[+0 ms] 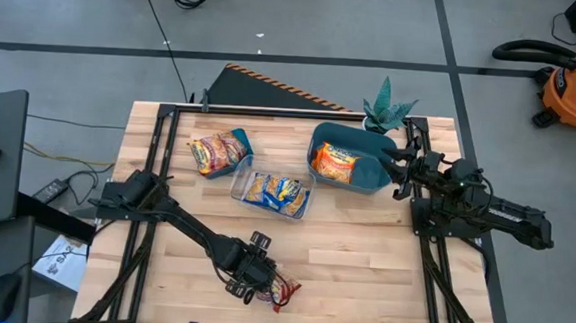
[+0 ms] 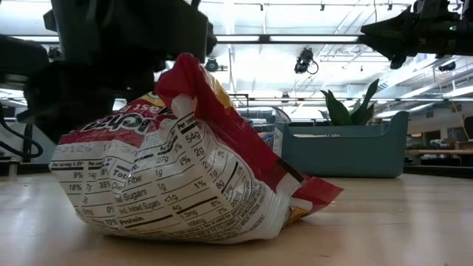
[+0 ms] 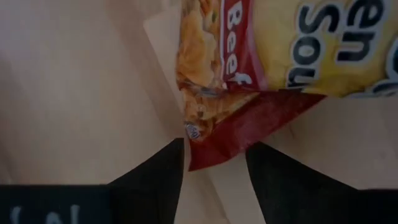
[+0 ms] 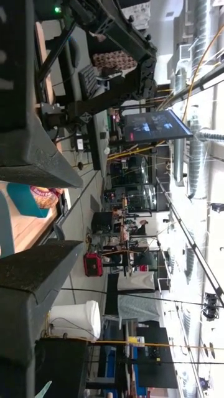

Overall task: Sort Maruchan noodles
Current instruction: Put the red noodle pack into the left small blue bin

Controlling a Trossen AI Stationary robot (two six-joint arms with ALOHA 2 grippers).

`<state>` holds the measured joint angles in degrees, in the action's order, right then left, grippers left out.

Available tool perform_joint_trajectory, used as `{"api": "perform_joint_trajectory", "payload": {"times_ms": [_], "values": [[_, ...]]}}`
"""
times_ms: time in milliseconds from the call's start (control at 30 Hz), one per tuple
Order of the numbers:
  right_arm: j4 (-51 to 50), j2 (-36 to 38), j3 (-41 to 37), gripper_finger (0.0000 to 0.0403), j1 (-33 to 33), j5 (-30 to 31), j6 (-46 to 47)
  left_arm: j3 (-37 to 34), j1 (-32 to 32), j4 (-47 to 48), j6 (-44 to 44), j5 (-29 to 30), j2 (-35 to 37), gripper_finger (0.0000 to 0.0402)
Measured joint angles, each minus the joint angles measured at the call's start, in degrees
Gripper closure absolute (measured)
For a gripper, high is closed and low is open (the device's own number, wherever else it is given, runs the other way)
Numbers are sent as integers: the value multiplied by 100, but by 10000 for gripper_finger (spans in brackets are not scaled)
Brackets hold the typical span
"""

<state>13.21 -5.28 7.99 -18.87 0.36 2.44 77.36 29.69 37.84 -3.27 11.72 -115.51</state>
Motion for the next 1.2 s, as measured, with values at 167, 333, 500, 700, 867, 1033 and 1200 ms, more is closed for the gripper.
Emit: {"api": "perform_joint_trajectory", "payload": {"times_ms": [167, 333, 500, 700, 867, 1033, 1200], "values": [[0, 0, 0, 250, 0, 2, 0, 0, 2, -133, -42, 58, -1, 259], [0, 0, 0, 250, -2, 3, 0, 0, 0, -135, -72, -20, 5, 315], [-4, 0, 0, 250, 0, 0, 0, 387, -1, 307, -515, -45, 10, 386], [-5, 0, 0, 250, 0, -4, 0, 1266, -80, 1607, -880, 97, 18, 395], [-11, 0, 0, 250, 0, -11, 0, 2000, -92, 2950, -1109, 587, 22, 398], [-20, 0, 0, 250, 0, -15, 0, 2580, -90, 4169, -1434, 1093, 23, 399], [-42, 0, 0, 250, 0, -14, 0, 2745, -92, 4840, -1567, 1230, 187, 400]]}}
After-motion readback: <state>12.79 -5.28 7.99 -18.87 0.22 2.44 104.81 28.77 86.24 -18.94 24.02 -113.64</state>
